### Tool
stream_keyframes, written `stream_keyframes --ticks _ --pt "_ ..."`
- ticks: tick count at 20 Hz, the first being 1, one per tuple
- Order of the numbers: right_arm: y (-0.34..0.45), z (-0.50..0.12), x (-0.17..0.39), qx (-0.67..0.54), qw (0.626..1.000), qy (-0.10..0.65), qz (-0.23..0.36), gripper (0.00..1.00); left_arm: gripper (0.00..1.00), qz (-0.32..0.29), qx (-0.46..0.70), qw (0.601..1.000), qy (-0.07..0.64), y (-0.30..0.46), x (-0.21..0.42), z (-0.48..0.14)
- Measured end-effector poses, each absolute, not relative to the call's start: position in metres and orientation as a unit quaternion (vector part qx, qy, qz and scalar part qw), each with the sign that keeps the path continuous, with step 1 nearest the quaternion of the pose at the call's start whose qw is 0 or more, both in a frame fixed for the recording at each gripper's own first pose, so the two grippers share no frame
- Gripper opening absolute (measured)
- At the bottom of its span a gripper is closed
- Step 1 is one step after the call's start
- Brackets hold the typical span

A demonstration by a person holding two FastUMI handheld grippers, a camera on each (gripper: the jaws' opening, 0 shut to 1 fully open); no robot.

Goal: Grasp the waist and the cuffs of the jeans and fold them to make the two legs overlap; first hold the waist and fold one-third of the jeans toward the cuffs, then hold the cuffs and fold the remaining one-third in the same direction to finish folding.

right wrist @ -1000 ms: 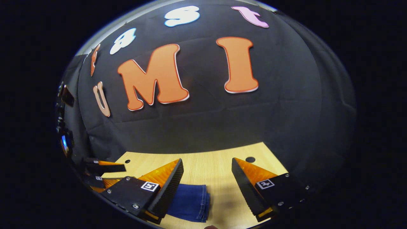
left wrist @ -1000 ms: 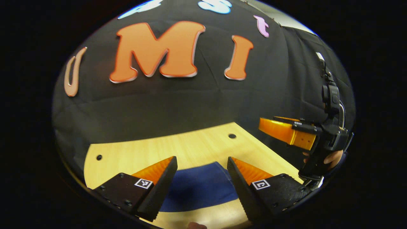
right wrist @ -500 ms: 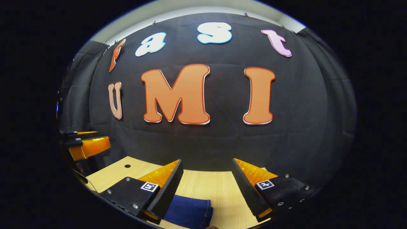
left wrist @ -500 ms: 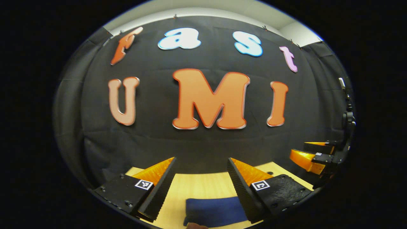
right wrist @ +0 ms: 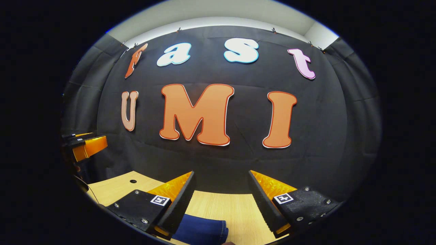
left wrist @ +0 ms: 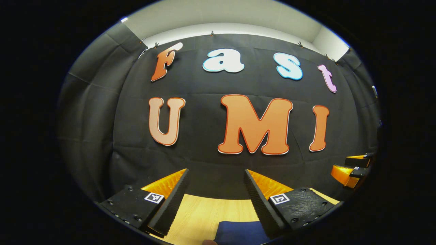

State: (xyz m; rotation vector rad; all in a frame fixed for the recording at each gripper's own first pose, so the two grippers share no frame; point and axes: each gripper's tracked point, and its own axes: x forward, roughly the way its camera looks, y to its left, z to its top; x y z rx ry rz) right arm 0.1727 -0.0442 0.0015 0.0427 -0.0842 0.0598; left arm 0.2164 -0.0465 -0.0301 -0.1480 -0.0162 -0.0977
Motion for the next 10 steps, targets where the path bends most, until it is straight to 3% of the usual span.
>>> stream_keyframes --ticks 10 --pt "-0.019 0.012 0.142 0.03 0.996 -0.061 0.05 0.95 0.95 -0.126 -0.032 0.991 -0.041 -0.099 0.177 -0.017"
